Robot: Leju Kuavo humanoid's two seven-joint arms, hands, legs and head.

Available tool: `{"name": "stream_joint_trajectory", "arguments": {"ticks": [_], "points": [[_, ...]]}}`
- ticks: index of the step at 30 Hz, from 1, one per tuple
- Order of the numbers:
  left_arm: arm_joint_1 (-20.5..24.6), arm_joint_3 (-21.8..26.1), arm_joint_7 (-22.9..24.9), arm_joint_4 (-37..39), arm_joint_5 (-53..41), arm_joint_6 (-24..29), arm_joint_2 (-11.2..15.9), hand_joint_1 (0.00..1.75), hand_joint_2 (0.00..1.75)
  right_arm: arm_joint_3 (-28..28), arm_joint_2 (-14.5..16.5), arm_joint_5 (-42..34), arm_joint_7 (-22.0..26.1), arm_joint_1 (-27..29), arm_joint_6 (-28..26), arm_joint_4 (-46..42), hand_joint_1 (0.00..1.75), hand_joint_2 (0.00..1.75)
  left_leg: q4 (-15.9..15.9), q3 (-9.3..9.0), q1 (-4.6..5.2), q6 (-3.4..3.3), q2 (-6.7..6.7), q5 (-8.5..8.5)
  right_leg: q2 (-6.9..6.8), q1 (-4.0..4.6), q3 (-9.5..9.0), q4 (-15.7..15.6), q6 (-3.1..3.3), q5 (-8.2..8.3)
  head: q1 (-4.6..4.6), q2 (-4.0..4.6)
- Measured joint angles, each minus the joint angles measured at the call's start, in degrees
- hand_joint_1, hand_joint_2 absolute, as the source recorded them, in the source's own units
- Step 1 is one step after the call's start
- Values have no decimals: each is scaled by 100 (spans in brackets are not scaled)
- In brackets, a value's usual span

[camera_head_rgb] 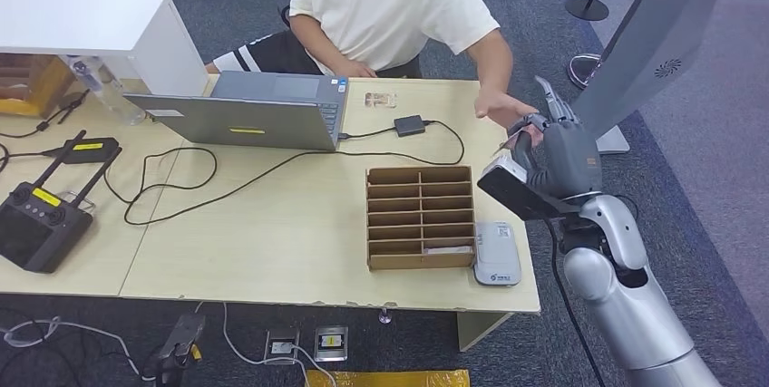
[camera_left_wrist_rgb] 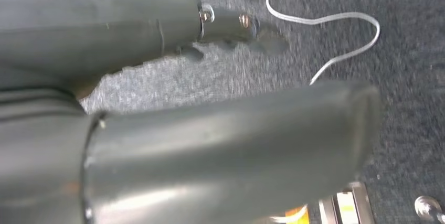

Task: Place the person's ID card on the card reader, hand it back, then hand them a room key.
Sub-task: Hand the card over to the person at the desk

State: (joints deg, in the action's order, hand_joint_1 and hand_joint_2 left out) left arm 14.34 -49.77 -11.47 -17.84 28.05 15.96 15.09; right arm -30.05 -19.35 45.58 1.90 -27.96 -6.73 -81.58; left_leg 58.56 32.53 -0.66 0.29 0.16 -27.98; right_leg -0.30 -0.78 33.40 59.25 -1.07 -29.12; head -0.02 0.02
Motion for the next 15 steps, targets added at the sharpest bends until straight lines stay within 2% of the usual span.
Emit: {"name": "stream_joint_trajectory", "arguments": {"ticks": [7, 14, 15], "points": [[63, 0, -2, 4, -99, -3, -58, 0, 0, 8, 201, 39, 473, -620, -252, 734, 175, 175, 0, 4, 0, -1, 1, 2, -3, 0, 0, 2, 0, 0, 1, 0], [205, 0, 86, 5, -156, -11, -113, 0, 0, -54, 646, 66, 969, -1393, -718, 2089, 175, 175, 0, 5, -3, -1, 7, 3, -13, 3, -2, 4, 0, 0, 0, 0], [207, 0, 96, 5, -153, -10, -116, 0, 0, -71, 700, 63, 991, -1440, -732, 2203, 148, 175, 0, 5, -3, -1, 7, 3, -13, 3, -1, 4, 1, 0, 1, 0]]}}
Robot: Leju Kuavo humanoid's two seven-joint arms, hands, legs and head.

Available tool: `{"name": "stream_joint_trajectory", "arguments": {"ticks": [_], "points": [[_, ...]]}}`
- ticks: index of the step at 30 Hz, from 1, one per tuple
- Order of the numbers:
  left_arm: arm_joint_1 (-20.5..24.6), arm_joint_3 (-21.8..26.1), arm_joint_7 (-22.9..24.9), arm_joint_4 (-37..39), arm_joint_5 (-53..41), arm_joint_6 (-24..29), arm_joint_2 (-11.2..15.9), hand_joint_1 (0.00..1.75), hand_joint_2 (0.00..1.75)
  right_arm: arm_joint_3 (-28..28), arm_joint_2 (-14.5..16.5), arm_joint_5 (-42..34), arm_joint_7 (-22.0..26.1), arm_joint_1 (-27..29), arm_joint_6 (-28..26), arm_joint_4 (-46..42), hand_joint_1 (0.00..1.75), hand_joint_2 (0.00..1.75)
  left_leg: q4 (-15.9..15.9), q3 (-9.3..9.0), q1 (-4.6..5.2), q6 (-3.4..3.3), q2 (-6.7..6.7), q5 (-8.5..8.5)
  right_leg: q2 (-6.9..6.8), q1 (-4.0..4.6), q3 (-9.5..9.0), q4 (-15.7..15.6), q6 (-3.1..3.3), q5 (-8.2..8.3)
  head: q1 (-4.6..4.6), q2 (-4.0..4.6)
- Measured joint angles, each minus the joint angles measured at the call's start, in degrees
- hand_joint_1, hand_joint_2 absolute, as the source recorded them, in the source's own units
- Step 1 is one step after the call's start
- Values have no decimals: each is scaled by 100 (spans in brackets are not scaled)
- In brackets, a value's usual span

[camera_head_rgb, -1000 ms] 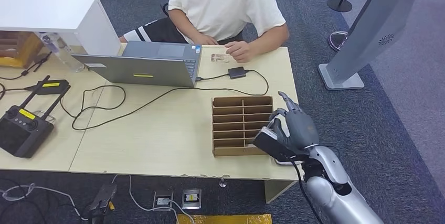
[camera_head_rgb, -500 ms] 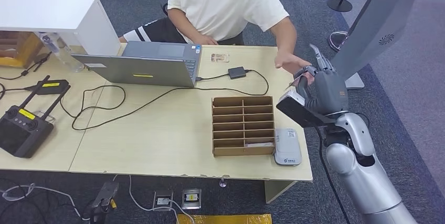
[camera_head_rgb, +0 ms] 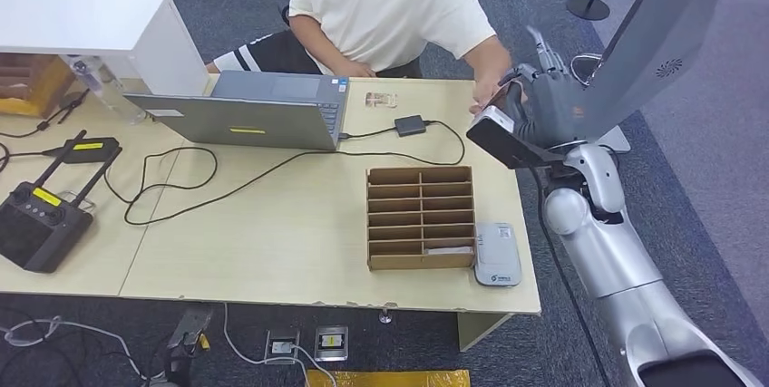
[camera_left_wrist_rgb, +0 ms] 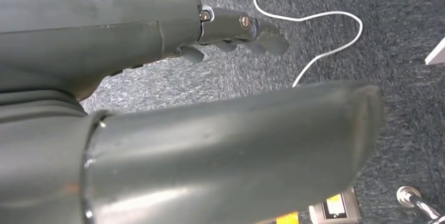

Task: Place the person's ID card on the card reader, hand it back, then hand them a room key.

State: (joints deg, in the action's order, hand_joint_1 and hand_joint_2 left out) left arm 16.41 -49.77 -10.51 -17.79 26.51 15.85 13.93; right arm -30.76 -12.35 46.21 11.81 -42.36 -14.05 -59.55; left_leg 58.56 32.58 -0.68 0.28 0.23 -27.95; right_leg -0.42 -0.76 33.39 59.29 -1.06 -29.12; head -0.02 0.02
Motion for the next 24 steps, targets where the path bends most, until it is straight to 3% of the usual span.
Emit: {"name": "stream_joint_trajectory", "arguments": {"ticks": [3, 4, 16, 24], "points": [[12, 0, 25, 1, 22, 1, -3, 0, 0, -57, 149, -8, 29, -166, -26, 378, 17, 175, 0, 0, -1, 0, -1, 0, 2, 1, 1, 0, 1, -1, 0, 0], [16, 1, 31, 1, 33, 1, -3, 0, 0, -79, 196, -13, 33, -208, -39, 509, 0, 175, 0, 0, -1, 0, -1, 0, 1, 1, 1, -1, 1, -1, -1, 0], [1, 33, 48, 2, 50, 40, 15, 0, 0, -215, 424, -307, 55, -298, -496, 1307, 0, 175, 1, -2, -1, 0, -2, 0, 1, 1, 2, -2, 1, -1, -1, 0], [-110, 125, -49, 9, 105, 138, 49, 0, 0, -34, 131, -804, 21, -364, -917, 1259, 0, 175, 3, -6, 0, 0, -3, 0, 3, 1, 2, -5, 1, -1, 0, 0]]}}
